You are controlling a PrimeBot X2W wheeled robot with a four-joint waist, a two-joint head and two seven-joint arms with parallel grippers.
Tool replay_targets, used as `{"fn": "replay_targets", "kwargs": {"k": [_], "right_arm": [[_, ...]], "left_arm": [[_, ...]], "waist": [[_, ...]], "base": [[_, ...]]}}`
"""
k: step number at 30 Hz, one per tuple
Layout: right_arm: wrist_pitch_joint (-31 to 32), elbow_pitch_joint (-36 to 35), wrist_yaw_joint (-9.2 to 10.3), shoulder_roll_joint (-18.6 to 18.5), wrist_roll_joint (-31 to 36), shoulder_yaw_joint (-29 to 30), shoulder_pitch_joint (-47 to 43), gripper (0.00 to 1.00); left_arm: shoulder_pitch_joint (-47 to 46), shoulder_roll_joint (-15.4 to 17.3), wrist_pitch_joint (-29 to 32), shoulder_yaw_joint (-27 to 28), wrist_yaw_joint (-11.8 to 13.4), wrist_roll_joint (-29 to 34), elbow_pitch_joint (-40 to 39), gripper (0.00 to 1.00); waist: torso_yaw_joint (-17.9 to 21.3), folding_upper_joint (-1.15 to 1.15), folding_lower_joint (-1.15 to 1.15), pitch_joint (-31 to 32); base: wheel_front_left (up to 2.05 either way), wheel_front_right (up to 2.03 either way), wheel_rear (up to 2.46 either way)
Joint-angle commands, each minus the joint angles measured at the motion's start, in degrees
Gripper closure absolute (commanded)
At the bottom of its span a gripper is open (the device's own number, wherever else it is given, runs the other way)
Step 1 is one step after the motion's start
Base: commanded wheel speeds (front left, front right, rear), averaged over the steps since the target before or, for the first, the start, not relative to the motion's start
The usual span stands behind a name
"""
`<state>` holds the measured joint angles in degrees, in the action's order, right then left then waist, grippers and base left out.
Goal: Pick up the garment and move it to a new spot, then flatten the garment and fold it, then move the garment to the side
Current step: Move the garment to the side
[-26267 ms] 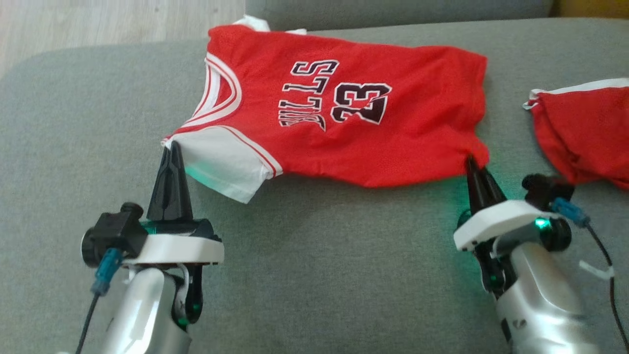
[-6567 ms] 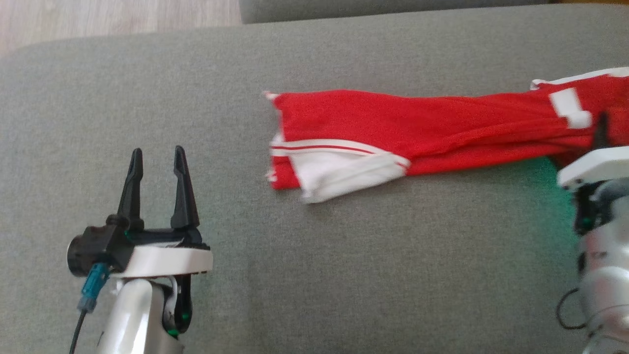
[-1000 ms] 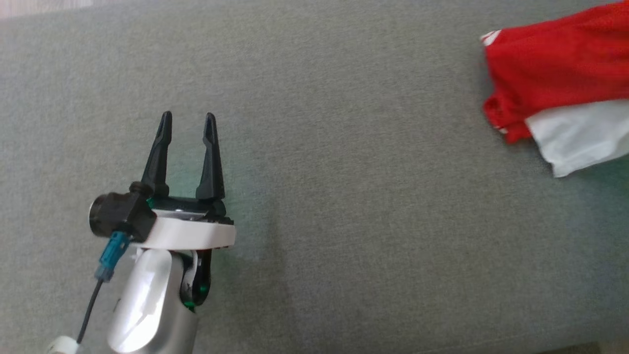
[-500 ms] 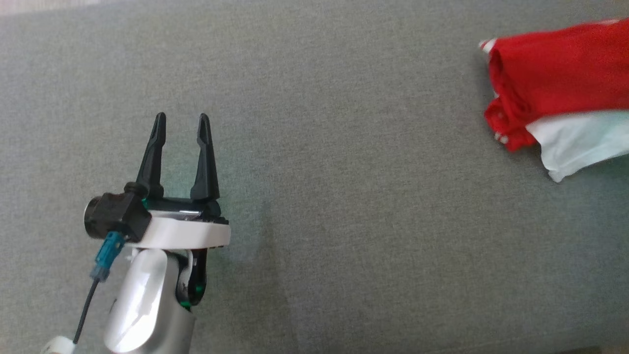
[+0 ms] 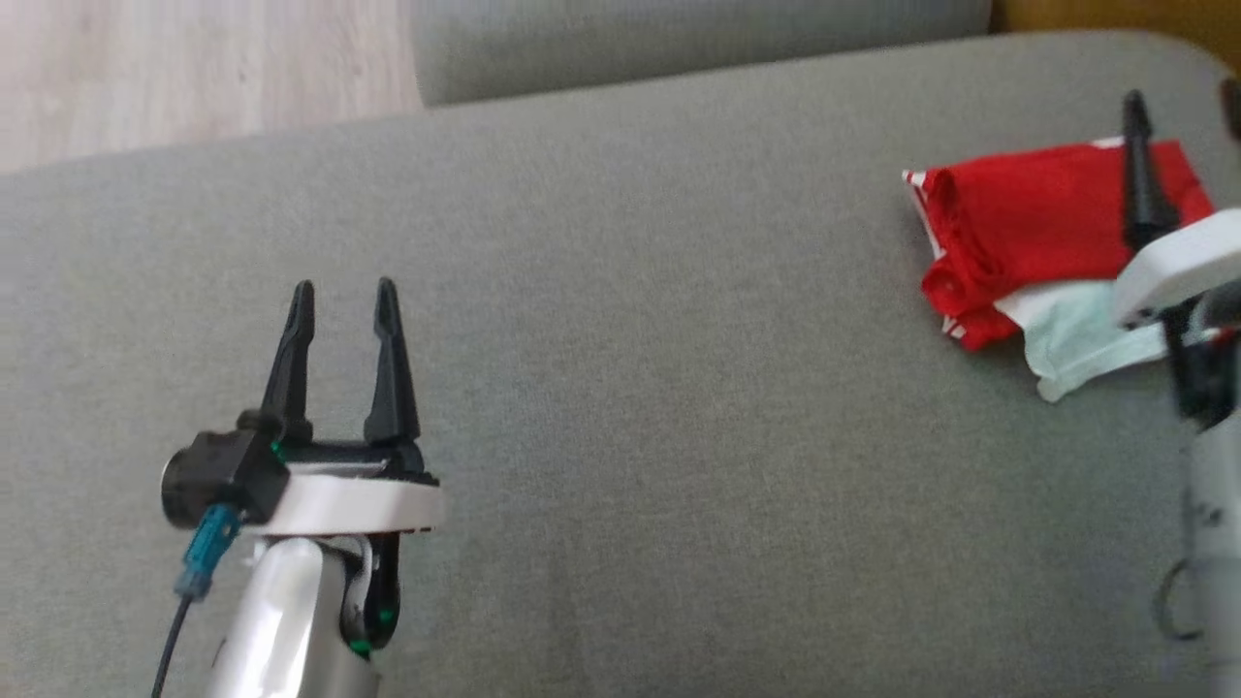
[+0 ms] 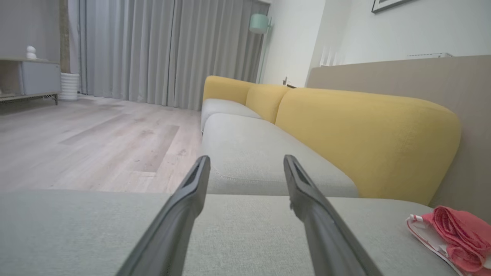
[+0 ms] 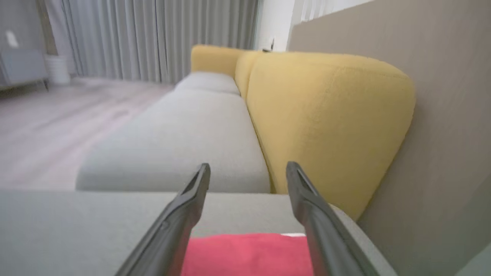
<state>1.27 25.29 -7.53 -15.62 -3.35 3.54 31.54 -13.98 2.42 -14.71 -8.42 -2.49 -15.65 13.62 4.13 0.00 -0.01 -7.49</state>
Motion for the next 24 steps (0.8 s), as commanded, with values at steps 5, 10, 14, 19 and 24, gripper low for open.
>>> {"fn": "replay_targets", "kwargs": {"k": [5,10,14,19,24], "right_arm": [[-3.32,-8.02,0.04,7.34,-5.56,-1.09,-5.19,0.00],[-5.95,-10.66,0.04,11.78,-8.55,-1.70,-10.58,0.00],[-9.44,-9.77,0.04,12.62,-9.39,-2.11,-14.80,0.00],[-13.47,-7.85,0.04,12.71,-11.75,-5.01,-19.25,0.00],[-15.61,-4.70,0.04,12.72,-14.05,-6.21,-22.90,0.00]], "left_arm": [[0.98,0.45,-0.29,2.70,0.65,-0.22,-3.29,0.00],[3.54,0.45,-0.29,3.64,1.74,-0.01,-3.94,0.00],[5.60,0.45,-0.29,3.44,2.10,-0.21,-3.73,0.00],[7.51,0.45,-0.29,3.68,2.67,-0.38,-3.76,0.00],[9.25,0.45,-0.29,3.12,3.26,-0.76,-3.86,0.00]], "waist": [[-1.96,0.00,0.01,4.40],[-2.63,0.00,0.01,5.57],[-3.31,0.00,0.01,6.70],[-3.52,0.00,0.01,7.30],[-3.67,0.00,0.01,7.68]], "base": [[0.00,0.00,0.00],[0.00,0.00,0.00],[0.00,0.00,0.00],[0.00,0.00,0.00],[0.00,0.00,0.00]]}}
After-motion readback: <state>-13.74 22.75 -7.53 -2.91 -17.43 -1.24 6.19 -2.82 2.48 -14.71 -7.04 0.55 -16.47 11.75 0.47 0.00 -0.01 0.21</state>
